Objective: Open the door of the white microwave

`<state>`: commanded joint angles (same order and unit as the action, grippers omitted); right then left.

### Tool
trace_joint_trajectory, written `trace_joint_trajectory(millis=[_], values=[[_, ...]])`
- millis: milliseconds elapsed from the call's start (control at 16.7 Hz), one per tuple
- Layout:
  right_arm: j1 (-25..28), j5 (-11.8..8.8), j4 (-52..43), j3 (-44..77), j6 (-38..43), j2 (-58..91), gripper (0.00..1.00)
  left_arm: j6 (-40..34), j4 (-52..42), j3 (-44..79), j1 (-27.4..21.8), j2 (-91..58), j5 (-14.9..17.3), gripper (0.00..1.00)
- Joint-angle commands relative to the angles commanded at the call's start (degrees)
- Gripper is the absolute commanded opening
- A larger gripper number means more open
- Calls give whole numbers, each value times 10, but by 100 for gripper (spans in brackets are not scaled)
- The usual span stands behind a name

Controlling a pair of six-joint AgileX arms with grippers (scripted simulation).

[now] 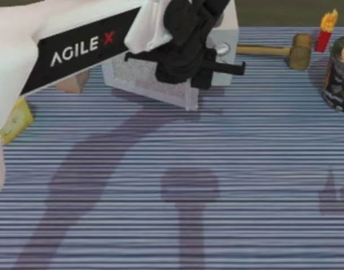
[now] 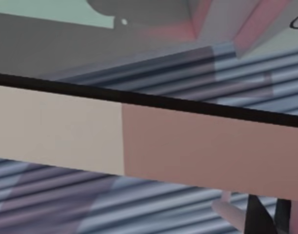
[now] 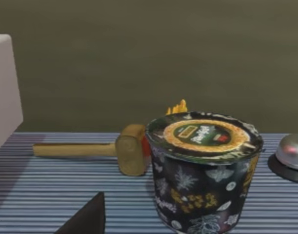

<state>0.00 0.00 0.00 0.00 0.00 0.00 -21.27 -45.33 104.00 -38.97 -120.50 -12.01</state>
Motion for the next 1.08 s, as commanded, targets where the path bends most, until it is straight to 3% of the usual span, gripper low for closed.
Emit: trace_joint_trajectory(millis=[480, 1080], values=[[0, 0, 0, 0, 0, 0, 100, 0, 1, -3, -4, -1, 4, 0], [0, 0, 0, 0, 0, 0, 100, 62, 39, -80, 10, 53, 33, 0]])
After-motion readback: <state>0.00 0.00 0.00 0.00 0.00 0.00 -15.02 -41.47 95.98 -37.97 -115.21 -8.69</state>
